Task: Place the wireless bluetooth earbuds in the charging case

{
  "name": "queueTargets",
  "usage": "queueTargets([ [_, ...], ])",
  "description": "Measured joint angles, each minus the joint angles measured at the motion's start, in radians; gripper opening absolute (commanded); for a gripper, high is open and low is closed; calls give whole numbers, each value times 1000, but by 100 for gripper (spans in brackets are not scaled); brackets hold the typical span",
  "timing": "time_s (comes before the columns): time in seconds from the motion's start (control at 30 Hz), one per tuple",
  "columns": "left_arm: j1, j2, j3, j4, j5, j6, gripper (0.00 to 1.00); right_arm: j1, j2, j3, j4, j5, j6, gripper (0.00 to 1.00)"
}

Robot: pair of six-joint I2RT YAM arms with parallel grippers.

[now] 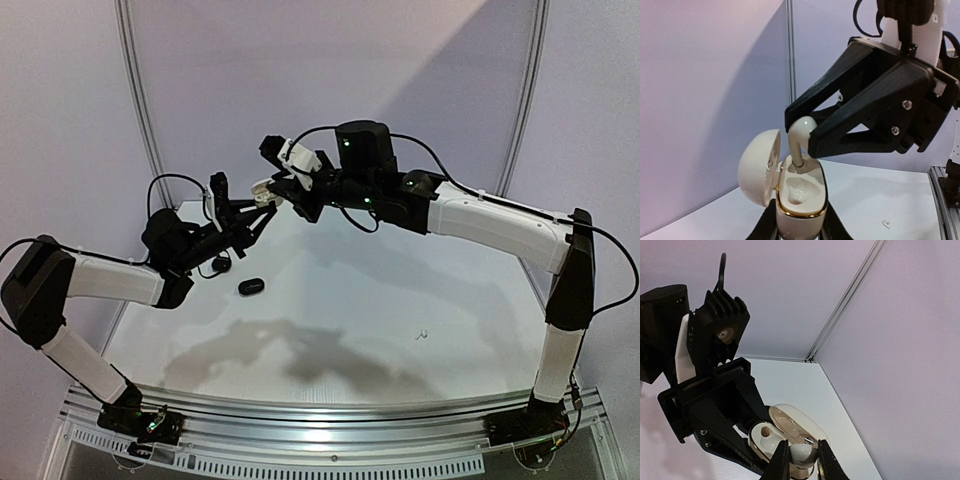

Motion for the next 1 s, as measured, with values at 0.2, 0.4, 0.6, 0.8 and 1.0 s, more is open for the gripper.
queueTargets([
  [0.2,0,0,0,0,0,-1,0,0,4,6,-4,1,-3,19],
  [0.4,0,0,0,0,0,-4,0,0,7,11,-4,2,-3,18],
  [0.6,0,0,0,0,2,-8,0,0,14,22,-9,5,-2,18],
  [0.8,0,0,0,0,4,-11,0,1,14,25,-15,7,1,20],
  [1.0,0,0,0,7,6,-12,0,4,23,35,-37,14,8,22],
])
